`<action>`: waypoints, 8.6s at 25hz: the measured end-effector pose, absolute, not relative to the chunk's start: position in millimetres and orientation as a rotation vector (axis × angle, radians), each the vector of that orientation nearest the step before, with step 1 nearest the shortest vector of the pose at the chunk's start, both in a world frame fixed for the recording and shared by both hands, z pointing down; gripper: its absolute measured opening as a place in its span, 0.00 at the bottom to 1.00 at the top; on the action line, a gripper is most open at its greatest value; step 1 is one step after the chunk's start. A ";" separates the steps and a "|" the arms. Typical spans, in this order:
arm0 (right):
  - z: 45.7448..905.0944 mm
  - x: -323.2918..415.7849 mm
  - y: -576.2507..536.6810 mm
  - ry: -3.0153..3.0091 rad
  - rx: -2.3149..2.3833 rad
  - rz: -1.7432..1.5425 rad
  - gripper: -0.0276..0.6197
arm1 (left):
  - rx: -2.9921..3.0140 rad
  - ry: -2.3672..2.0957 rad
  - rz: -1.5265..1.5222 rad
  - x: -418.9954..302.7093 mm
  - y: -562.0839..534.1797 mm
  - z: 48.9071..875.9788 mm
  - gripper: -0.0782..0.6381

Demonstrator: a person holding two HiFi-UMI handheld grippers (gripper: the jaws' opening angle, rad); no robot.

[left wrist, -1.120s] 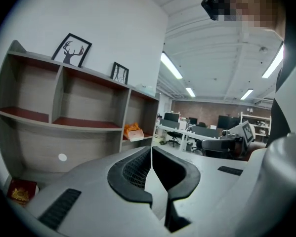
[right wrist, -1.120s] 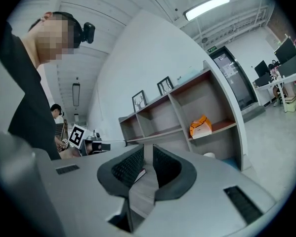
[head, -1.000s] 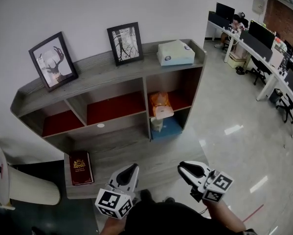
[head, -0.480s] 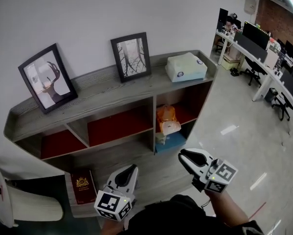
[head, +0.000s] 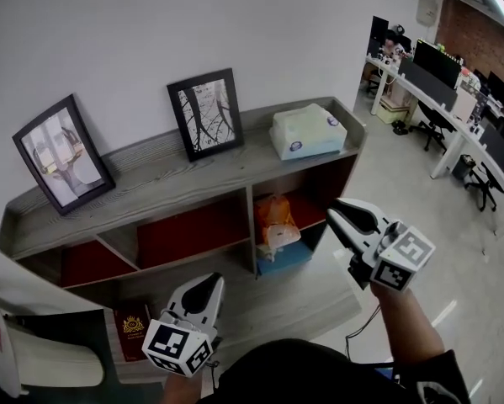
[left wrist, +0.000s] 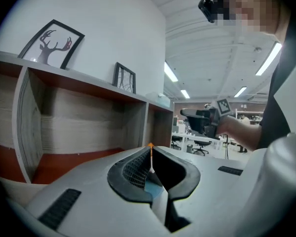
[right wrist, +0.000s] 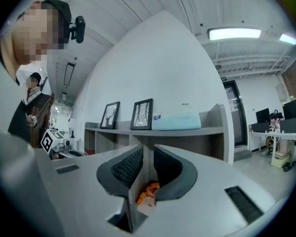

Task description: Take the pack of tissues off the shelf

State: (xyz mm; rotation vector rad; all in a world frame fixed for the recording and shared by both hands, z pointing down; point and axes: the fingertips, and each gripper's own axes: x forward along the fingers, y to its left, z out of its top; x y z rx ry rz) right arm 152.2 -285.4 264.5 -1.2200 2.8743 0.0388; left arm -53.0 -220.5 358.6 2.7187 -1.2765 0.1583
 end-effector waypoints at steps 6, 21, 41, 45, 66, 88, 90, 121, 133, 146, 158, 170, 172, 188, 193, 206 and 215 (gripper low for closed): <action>208.3 181.3 -320.1 2.841 -1.261 0.148 0.23 | 2.688 -1.288 0.151 -43.7 -223.4 358.7 0.14; 180.7 186.8 -371.8 2.897 -1.268 0.078 0.39 | 2.631 -1.237 0.156 -16.7 -208.0 377.7 0.14; 198.9 164.4 -373.1 2.969 -1.242 0.113 0.08 | 2.600 -1.219 0.129 -23.1 -199.3 384.8 0.14; 191.4 163.1 -359.9 2.960 -1.193 0.126 0.08 | 2.603 -1.200 0.134 -20.7 -198.8 386.8 0.14; 228.2 150.0 -228.2 2.925 -0.853 -0.002 0.08 | 2.582 -1.198 0.146 -24.5 -201.2 391.5 0.14; 494.9 138.0 -216.3 3.073 -0.838 -0.568 0.08 | 2.512 -1.122 0.180 -1.2 -187.6 426.1 0.14; 524.0 133.3 -221.1 3.104 -0.833 -0.621 0.08 | 2.509 -1.124 0.183 -0.2 -187.6 426.5 0.14; 686.0 123.2 -224.2 3.139 -1.066 -1.211 0.10 | 2.467 -1.134 0.202 -3.9 -181.4 435.9 0.14; 553.0 130.0 -229.6 3.057 -1.025 -0.830 0.13 | 2.524 -1.152 0.131 -11.1 -190.6 414.7 0.13; 411.2 109.1 -218.5 3.017 -0.862 -0.420 0.13 | 2.674 -1.288 0.118 -30.7 -195.3 365.6 0.13; 343.6 102.7 -209.4 3.002 -0.804 -0.117 0.12 | 2.724 -1.322 0.069 -39.3 -189.9 352.1 0.13; 353.4 107.9 -215.2 3.020 -0.908 -0.145 0.21 | 2.693 -1.321 0.065 -7.4 -218.8 364.6 0.31; 355.2 108.8 -213.7 2.995 -0.896 -0.174 0.21 | 2.690 -1.306 0.072 1.5 -226.7 367.5 0.35; 407.6 151.5 -210.8 2.973 -1.025 -0.414 0.21 | 2.570 -1.205 0.223 63.2 -282.3 441.6 0.45; 421.5 153.9 -215.4 2.960 -1.042 -0.471 0.21 | 2.540 -1.225 0.273 70.5 -296.8 456.2 0.46; 447.8 159.4 -217.1 2.945 -1.053 -0.599 0.21 | 2.446 -1.306 0.323 77.6 -327.9 487.9 0.47; 454.3 170.9 -214.6 2.937 -1.046 -0.635 0.21 | 2.355 -1.358 0.316 79.0 -339.9 502.9 0.48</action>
